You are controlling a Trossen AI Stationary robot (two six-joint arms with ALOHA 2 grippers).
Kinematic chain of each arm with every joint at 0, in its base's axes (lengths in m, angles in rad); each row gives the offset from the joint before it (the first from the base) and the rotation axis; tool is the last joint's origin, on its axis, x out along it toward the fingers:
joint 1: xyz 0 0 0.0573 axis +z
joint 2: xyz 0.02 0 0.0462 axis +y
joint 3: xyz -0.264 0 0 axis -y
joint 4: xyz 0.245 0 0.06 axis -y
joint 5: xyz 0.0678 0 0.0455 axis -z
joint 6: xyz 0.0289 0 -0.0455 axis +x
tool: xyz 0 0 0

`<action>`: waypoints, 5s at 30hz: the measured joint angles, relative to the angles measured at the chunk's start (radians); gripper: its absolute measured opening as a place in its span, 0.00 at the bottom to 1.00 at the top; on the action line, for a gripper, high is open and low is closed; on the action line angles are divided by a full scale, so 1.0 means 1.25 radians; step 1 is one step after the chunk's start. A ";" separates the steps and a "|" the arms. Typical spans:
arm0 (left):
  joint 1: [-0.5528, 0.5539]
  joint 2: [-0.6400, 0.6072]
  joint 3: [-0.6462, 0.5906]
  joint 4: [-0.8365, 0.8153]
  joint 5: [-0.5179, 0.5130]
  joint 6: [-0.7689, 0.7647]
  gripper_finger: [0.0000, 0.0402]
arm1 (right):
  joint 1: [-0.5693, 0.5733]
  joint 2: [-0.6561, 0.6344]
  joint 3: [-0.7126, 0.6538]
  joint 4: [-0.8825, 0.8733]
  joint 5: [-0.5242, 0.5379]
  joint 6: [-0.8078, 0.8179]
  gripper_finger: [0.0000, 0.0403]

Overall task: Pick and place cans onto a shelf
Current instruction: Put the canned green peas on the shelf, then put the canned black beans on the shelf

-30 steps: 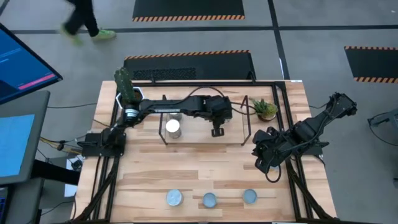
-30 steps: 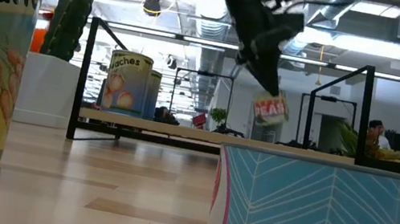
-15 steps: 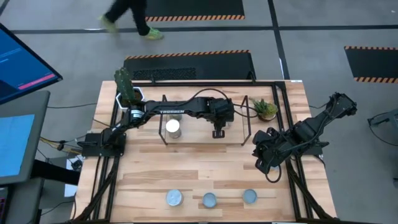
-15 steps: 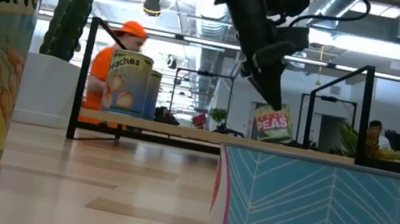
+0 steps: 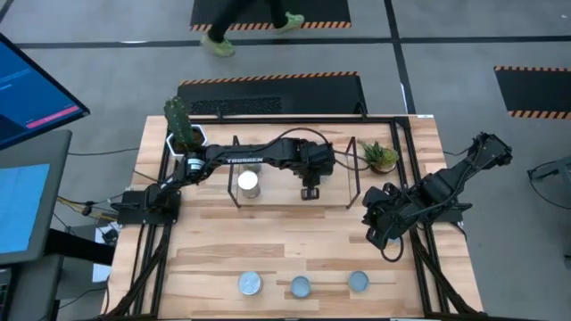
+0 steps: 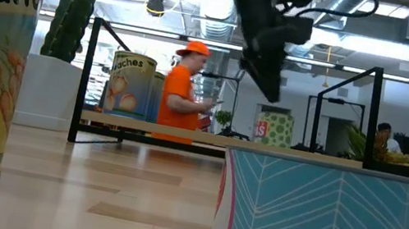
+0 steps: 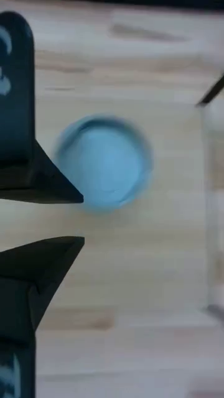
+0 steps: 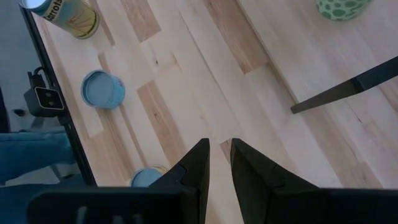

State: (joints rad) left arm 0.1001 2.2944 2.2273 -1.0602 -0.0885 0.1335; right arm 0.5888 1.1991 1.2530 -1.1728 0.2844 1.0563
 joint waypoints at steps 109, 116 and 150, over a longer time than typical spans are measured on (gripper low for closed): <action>-0.038 0.018 0.086 -0.105 0.247 -0.077 0.13 | 0.003 0.000 0.000 -0.043 -0.063 0.010 0.22; -0.096 -0.020 0.065 -0.330 0.116 -0.079 0.13 | 0.081 0.000 -0.010 -0.225 -0.098 0.151 0.22; -0.369 -0.753 -0.763 -0.077 -0.231 -0.691 0.13 | 0.184 0.000 -0.252 -0.050 -0.163 0.192 0.22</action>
State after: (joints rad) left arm -0.3612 1.3537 1.2740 -1.1566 -0.3779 -0.7299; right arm 0.8188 1.1988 0.9378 -1.2360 0.0801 1.2963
